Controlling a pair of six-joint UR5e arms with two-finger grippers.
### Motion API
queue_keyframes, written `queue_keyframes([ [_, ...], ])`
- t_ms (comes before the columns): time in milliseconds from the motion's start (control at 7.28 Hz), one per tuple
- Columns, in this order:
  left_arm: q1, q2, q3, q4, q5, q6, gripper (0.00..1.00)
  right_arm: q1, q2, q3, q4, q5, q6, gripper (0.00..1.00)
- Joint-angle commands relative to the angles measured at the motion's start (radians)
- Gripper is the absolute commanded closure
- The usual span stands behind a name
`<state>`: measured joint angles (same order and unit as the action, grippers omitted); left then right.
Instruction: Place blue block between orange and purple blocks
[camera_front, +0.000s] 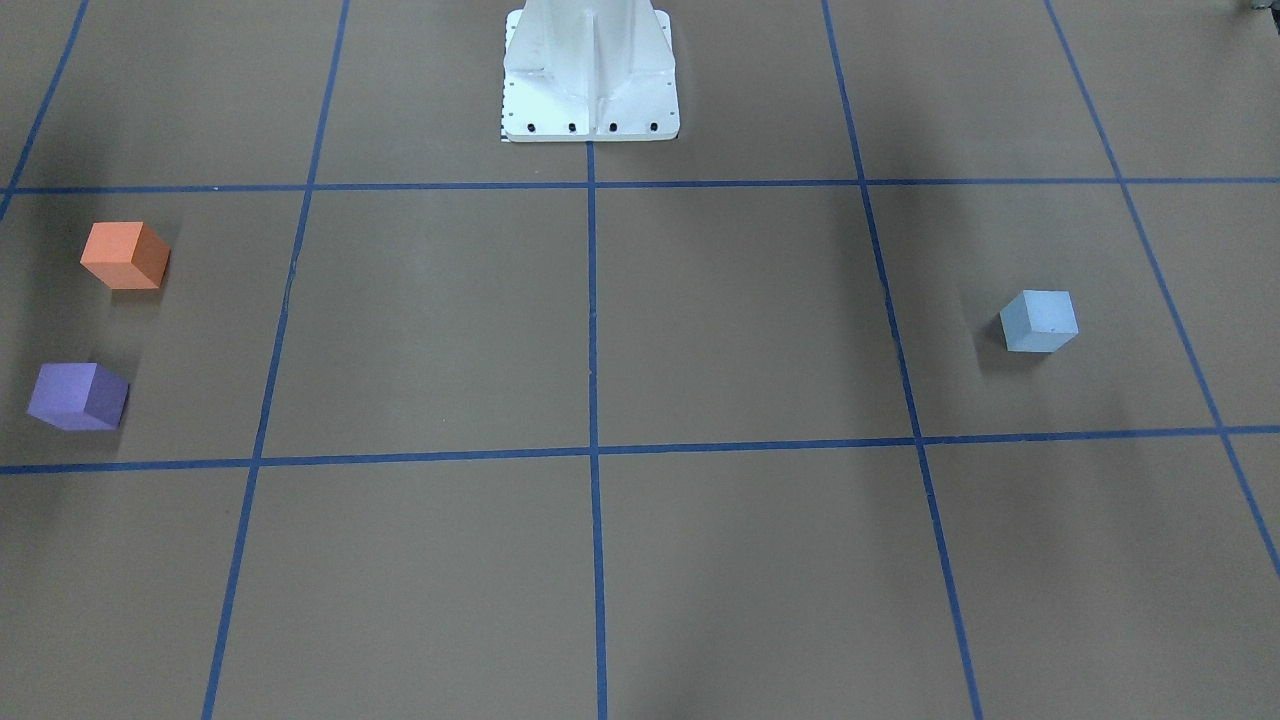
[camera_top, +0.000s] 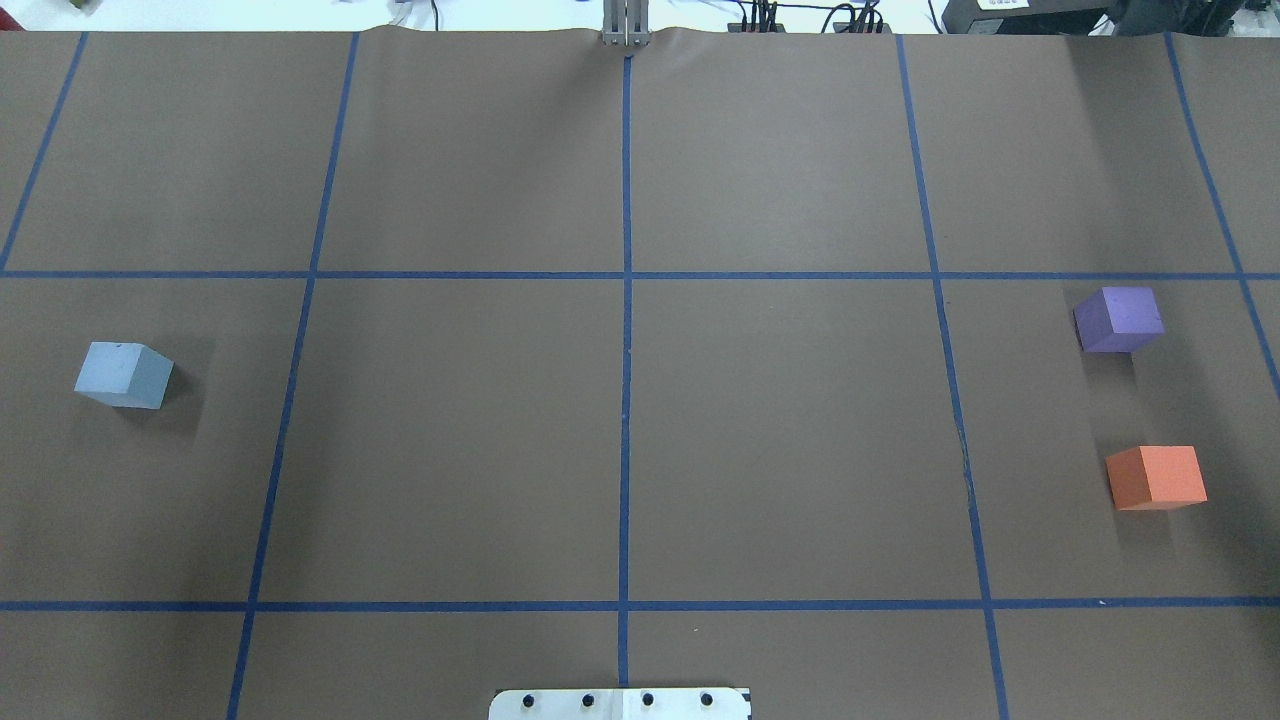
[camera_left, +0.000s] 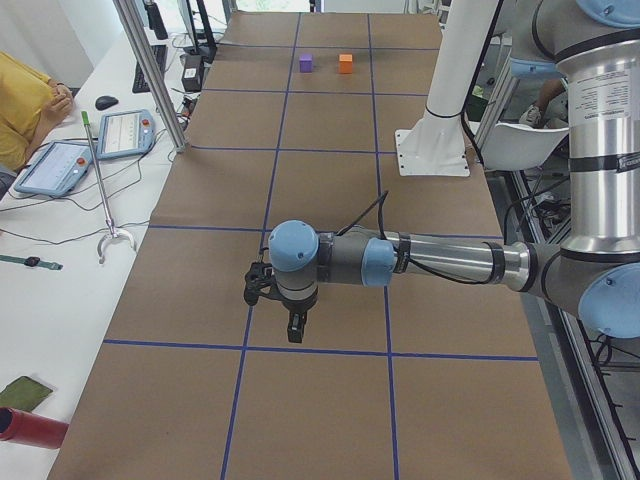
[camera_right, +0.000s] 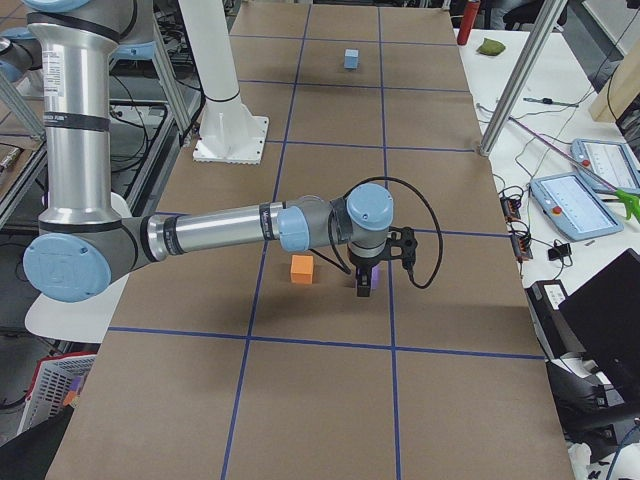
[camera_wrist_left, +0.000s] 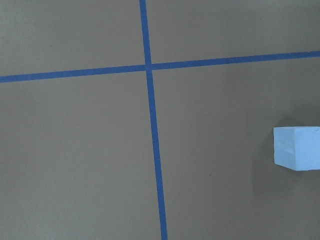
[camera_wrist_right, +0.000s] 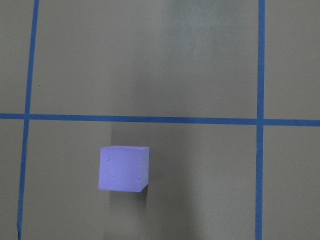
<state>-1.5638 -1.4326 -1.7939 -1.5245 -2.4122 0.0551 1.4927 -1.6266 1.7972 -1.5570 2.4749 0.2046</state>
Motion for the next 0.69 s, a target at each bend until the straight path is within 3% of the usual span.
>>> queue_keyframes([
  [0, 0.001, 0.006, 0.017, -0.044, -0.002, -0.003, 0.0, 0.006, -0.01, 0.007, -0.002, 0.001, -0.004, 0.0],
  [137, 0.001, 0.009, 0.063, -0.061, -0.002, 0.002, 0.0, 0.006, -0.013, 0.008, 0.0, -0.005, -0.004, 0.0],
  [550, 0.002, 0.017, 0.07, -0.131, -0.001, 0.002, 0.0, 0.005, -0.041, 0.028, 0.006, -0.007, -0.005, 0.0],
])
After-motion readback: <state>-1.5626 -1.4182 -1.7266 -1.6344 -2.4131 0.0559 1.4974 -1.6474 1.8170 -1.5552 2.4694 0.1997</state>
